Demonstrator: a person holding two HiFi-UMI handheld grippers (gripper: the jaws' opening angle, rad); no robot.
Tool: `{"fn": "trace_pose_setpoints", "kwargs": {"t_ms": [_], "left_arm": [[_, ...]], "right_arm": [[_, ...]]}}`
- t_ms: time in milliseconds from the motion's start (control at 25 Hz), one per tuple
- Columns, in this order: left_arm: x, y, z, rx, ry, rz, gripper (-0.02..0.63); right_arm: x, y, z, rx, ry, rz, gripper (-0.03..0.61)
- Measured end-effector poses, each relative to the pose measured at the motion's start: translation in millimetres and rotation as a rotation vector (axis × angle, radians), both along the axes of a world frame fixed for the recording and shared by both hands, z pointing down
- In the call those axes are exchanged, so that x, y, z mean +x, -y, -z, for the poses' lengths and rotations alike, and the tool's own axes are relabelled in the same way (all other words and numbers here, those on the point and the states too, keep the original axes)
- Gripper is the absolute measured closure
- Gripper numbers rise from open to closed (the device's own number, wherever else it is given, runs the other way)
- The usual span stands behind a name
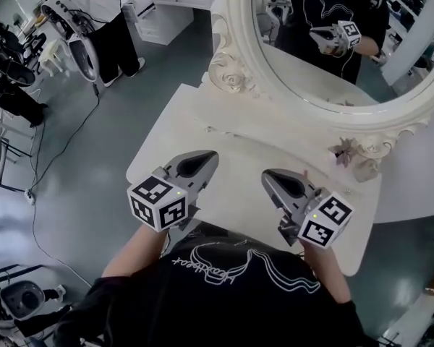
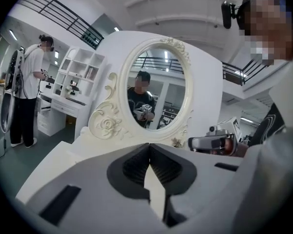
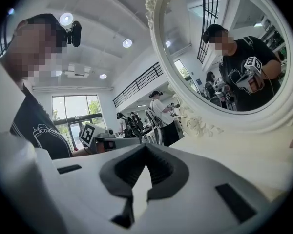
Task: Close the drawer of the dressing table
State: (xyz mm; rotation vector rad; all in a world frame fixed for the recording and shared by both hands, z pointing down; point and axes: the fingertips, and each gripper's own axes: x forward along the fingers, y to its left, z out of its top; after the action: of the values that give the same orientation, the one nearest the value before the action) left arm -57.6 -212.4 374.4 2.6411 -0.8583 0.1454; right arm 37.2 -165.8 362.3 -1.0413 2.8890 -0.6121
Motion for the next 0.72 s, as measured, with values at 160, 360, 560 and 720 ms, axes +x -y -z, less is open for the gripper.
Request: {"fn": "trace_pose_setpoints", "kwargs": {"t_ms": [160,360,560,720], "left_arm": [[12.1,-30.6,28.0,0.048,-0.043,-0.061,0.611],[17.7,-48.0,38.4,0.073,-0.064,-0.073,0.611],[17.4,-52.6,33.9,0.079,-0.051,-0.065,0.611],[15.7,-51.9,28.2,0.069,-0.051,-0.043,0.611]], "right_arm": [[-3.8,-11.5,14.3,0.046,0.003,0.015,0.575],[-5.0,-20.6,25.6,0.107,0.018,0.023,0.575],[0.9,-21.5,21.8,0.118,0.029,0.010,0.575],[5.0,-19.4,15.2,0.097,0.032,-0.015,0.575]]}}
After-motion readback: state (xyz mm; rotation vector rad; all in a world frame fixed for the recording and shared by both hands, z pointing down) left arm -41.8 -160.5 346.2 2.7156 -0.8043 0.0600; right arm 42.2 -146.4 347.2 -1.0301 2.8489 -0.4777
